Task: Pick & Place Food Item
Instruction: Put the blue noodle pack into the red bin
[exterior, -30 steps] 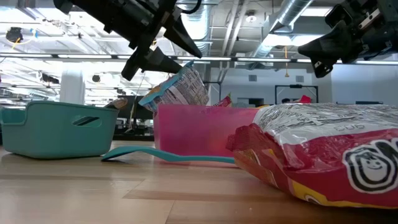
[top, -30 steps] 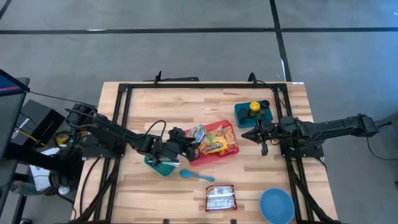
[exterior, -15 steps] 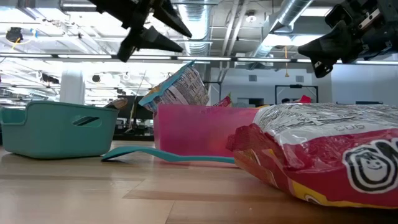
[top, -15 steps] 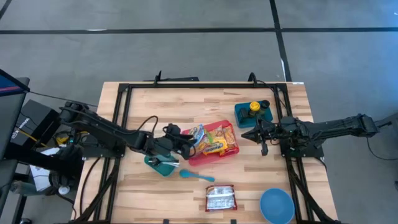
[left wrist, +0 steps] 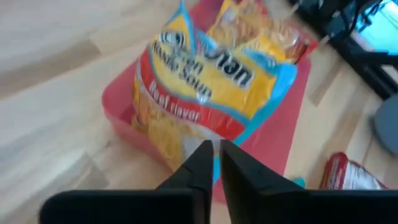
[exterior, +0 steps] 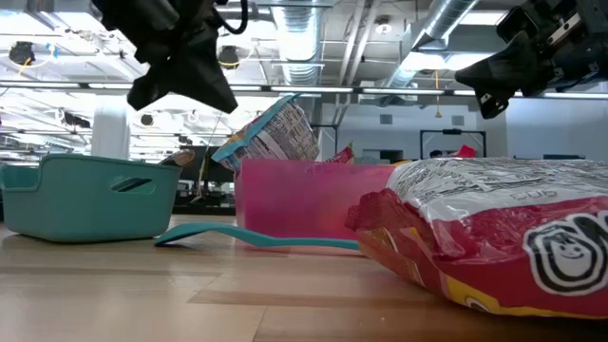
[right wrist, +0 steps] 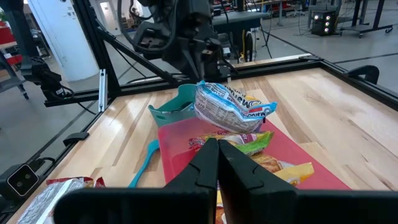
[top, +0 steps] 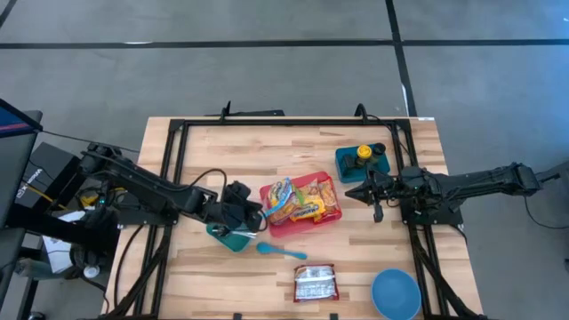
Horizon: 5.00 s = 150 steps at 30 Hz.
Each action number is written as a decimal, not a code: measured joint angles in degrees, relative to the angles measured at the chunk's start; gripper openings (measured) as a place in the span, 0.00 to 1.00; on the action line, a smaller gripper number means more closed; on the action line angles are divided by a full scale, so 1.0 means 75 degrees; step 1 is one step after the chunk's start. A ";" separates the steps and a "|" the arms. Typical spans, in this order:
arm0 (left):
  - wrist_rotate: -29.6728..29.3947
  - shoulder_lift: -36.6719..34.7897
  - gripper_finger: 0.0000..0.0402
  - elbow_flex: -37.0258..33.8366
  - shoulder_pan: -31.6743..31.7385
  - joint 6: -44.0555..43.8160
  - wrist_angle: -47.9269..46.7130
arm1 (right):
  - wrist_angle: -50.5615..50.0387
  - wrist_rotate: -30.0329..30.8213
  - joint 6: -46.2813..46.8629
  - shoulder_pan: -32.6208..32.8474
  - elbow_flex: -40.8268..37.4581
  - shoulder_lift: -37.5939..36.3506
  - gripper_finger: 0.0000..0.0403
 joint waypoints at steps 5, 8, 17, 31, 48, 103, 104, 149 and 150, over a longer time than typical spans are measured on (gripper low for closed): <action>0.0291 0.0089 0.01 0.0000 -0.0032 -0.0352 -0.0016 | -0.0003 0.0000 0.0000 0.0002 0.0000 0.0001 0.00; 0.0459 0.0362 0.01 0.0000 -0.0029 -0.0460 -0.0052 | 0.0000 0.0000 0.0000 -0.0001 0.0000 0.0001 0.00; 0.0312 0.0982 0.00 0.0000 0.0128 -0.0757 -0.0055 | -0.0003 0.0000 0.0000 -0.0001 0.0002 0.0000 0.00; 0.0785 0.1124 0.00 0.0000 0.0149 -0.0601 0.1175 | 0.0000 0.0000 0.0000 -0.0001 0.0000 0.0001 0.00; 0.1178 0.2252 0.00 -0.0006 0.0408 -0.0350 0.2592 | -0.0003 0.0000 0.0000 0.0000 0.0000 0.0000 0.00; 0.0114 0.1542 0.00 -0.0003 0.0114 -0.0229 0.1476 | 0.0000 0.0000 0.0000 -0.0001 0.0000 0.0001 0.00; 0.0114 0.1542 0.00 -0.0003 0.0114 -0.0229 0.1499 | -0.0001 0.0000 0.0000 -0.0001 0.0000 0.0001 0.00; -0.0501 0.1542 0.00 -0.0003 0.0134 -0.0425 0.1425 | -0.0003 0.0000 0.0000 -0.0001 0.0000 0.0001 0.00; -0.0502 0.1542 0.00 -0.0003 0.0134 -0.0423 0.1471 | -0.0003 0.0000 0.0000 -0.0001 0.0000 0.0001 0.00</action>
